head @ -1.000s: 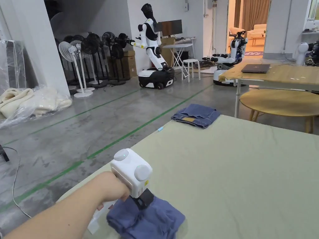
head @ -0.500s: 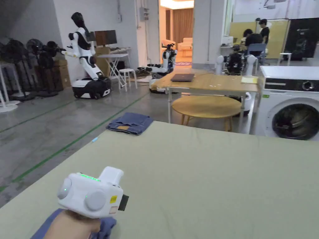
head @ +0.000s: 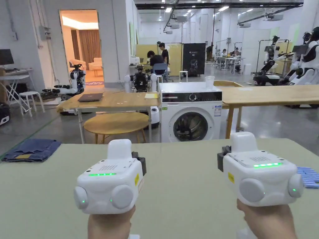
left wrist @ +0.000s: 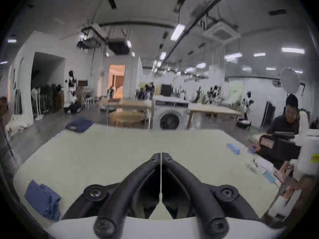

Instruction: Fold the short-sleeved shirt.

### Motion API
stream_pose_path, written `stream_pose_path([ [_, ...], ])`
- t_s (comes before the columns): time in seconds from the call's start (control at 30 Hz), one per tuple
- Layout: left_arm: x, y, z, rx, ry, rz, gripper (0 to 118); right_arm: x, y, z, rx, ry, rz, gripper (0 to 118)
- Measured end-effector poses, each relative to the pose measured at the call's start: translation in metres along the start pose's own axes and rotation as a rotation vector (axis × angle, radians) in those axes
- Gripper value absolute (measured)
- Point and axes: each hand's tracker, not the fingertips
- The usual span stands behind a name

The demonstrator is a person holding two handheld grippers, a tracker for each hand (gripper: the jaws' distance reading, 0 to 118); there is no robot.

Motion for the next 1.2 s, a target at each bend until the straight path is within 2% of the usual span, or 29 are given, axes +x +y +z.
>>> stream_pose_path([
  [0.13, 0.037, 0.011, 0.025, 0.020, -0.014, 0.015, 0, -0.008, 0.011, 0.039, 0.060, -0.002, -0.056, 0],
  [0.27, 0.049, 0.012, 0.052, 0.054, 0.010, 0.020, 0, -0.007, 0.013, 0.060, 0.072, 0.006, -0.033, 0],
  [0.4, 0.052, 0.017, 0.068, 0.099, 0.094, -0.101, 0, 0.003, 0.013, 0.075, 0.102, -0.013, -0.035, 0],
  [0.5, 0.040, 0.022, 0.083, 0.139, 0.083, -0.012, 1, 0.008, 0.014, 0.080, 0.109, -0.004, -0.042, 2],
  [0.53, 0.037, 0.023, 0.087, 0.154, 0.055, 0.042, 14, 0.007, 0.014, 0.080, 0.107, -0.003, -0.037, 16],
  [0.57, 0.034, 0.023, 0.090, 0.176, 0.029, 0.078, 39, 0.007, 0.013, 0.081, 0.105, -0.007, -0.035, 48],
  [0.6, 0.036, 0.022, 0.094, 0.201, 0.017, 0.083, 55, 0.007, 0.012, 0.081, 0.102, -0.004, -0.037, 77],
  [0.63, 0.040, 0.023, 0.097, 0.220, 0.039, 0.021, 67, 0.007, 0.012, 0.081, 0.095, 0.002, -0.041, 98],
  [0.67, 0.046, 0.023, 0.099, 0.232, 0.076, -0.045, 84, 0.005, 0.009, 0.079, 0.086, 0.004, -0.039, 114],
  [0.7, 0.051, 0.023, 0.101, 0.243, 0.104, -0.088, 95, 0.003, 0.007, 0.078, 0.083, 0.004, -0.038, 118],
  [0.77, 0.054, 0.022, 0.103, 0.238, 0.080, -0.102, 110, 0.001, 0.005, 0.078, 0.074, -0.008, -0.045, 118],
  [0.83, 0.055, 0.022, 0.100, 0.207, 0.060, -0.071, 111, -0.001, 0.005, 0.075, 0.038, -0.031, -0.034, 118],
  [0.9, 0.059, 0.020, 0.096, 0.186, 0.112, -0.096, 111, -0.003, 0.005, 0.074, 0.024, -0.066, -0.016, 118],
  [0.97, 0.057, 0.020, 0.093, 0.181, 0.121, -0.103, 111, -0.002, 0.004, 0.075, 0.049, -0.089, -0.048, 118],
  [1.1, 0.053, 0.022, 0.092, 0.163, 0.092, -0.057, 111, 0.000, 0.010, 0.075, 0.076, -0.050, -0.117, 118],
  [1.13, 0.053, 0.021, 0.092, 0.166, 0.091, -0.057, 111, -0.003, 0.011, 0.074, 0.072, -0.055, -0.107, 118],
  [1.2, 0.054, 0.021, 0.093, 0.174, 0.088, -0.061, 111, -0.007, 0.014, 0.074, 0.040, -0.120, -0.027, 118],
])
